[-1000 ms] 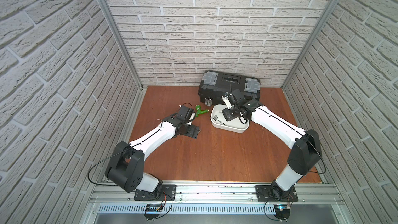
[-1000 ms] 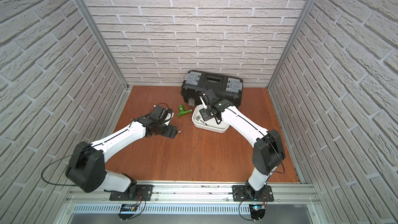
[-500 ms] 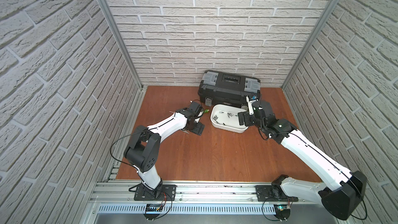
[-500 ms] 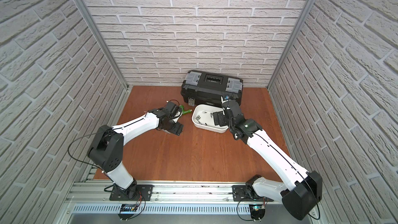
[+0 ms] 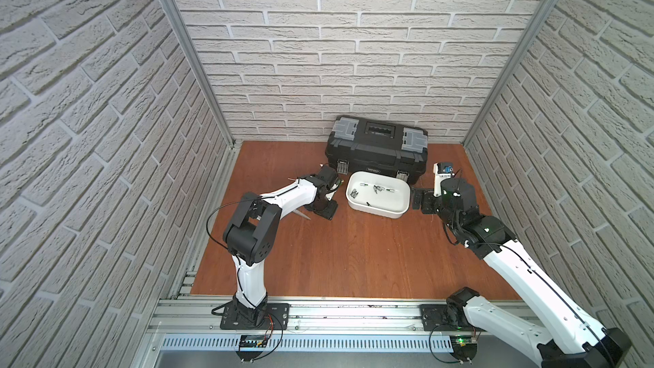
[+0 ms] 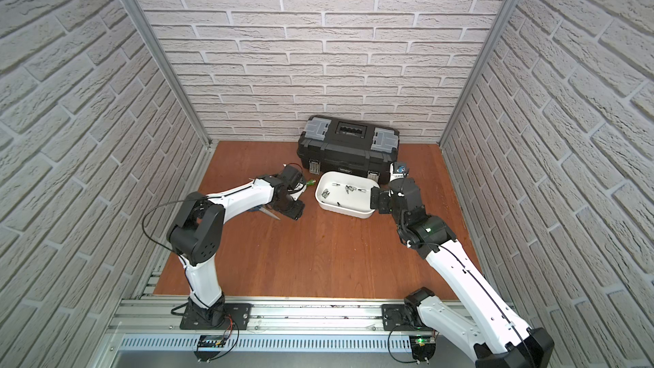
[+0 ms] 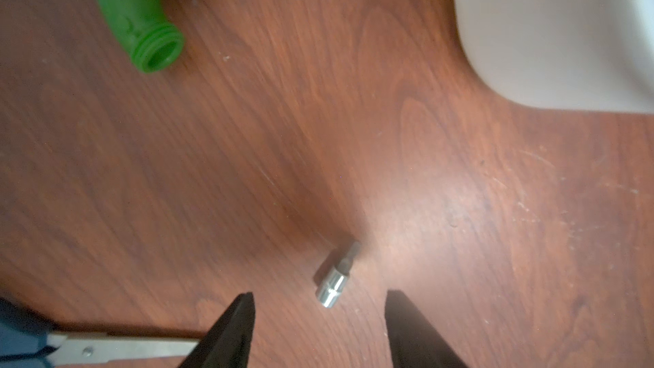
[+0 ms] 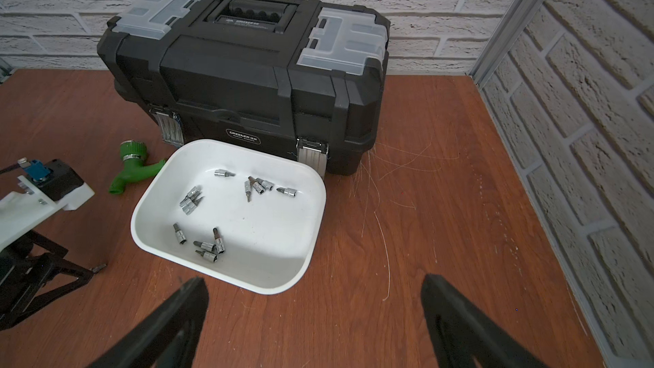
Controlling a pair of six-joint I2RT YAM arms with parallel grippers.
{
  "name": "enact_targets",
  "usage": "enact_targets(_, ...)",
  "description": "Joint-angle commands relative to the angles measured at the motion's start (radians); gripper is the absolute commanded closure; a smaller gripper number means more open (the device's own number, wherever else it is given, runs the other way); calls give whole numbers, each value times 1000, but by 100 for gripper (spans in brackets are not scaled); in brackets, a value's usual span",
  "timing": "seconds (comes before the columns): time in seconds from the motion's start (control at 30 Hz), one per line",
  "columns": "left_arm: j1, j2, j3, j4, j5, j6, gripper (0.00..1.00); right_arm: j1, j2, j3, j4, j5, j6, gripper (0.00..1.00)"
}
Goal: Put the bit on the desktop into the storage box
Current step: Pick up the screwdriver bit from the center of the board.
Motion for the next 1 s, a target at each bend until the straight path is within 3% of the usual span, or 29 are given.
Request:
enact_targets(0.0,-5,29,28,-20,27,8,41,-12,-7,-16,23,24,8,2)
enact_targets(0.5,-26,83,17,-25,10,-4,59,-20,-27,-46,54,30,5,2)
enact_targets(0.83,-37,81,11,-28,-18,-5,84,-23,-38,-57,66,26,16,2)
enact_targets(0.97,-38,66,6,-22,-18,-7,89,-25,-43,-60,63,31,17,2)
